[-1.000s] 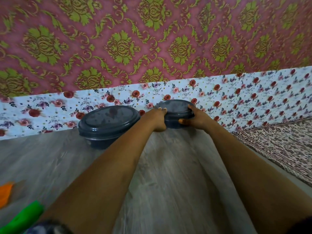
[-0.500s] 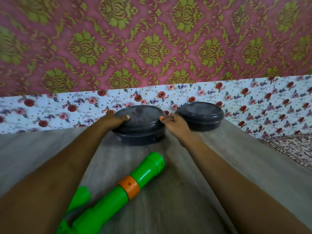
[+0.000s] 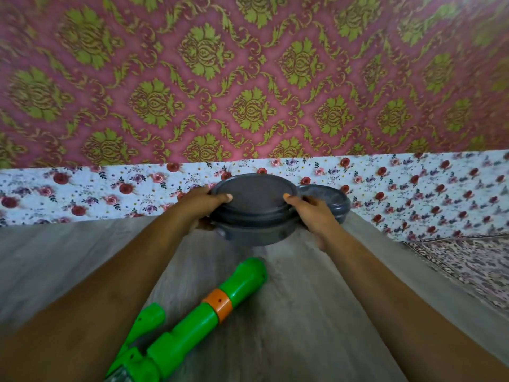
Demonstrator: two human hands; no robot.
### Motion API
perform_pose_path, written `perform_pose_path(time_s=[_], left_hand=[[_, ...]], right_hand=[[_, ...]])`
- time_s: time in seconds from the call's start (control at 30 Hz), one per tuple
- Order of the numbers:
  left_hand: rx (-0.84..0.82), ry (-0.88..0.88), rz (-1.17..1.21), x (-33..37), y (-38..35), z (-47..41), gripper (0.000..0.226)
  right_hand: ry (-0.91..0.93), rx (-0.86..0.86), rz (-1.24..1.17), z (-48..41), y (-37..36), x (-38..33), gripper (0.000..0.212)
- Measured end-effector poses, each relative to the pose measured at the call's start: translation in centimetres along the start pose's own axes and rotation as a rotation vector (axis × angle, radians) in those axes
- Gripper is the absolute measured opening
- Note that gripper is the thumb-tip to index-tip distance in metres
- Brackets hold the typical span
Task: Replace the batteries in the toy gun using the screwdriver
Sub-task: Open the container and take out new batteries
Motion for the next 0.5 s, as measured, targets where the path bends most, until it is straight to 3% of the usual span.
perform_pose_path(time_s=[0.2,0.43,0.5], left_hand=[[-0.104,-0.065,-0.031,4.2,-3.9,8.6,0.032],[-0.244,-0.085,0.082,3.4,-11.0,19.4,0.024],[-0.278,-0.072,0.086,2.2,-12.8,21.9,0.026]], right_hand=[[-0.001,0.096,-0.028,7.5,8.1,-1.7,0.036],[-0.051,0.216,-0.051,18.5,17.0,0.5,0.046],[-0.076,0.205,-0.047,21.4,18.7,1.7,0.029]])
Point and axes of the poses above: each hand's wrist, its own z-axis away from the middle knuckle, its own y-axis out of the back of the hand, x = y × z, the point moved 8 cm from there along -z, towards the middle knuckle, and after that the axes turned 10 degrees about -z, right-handed, at the moved point
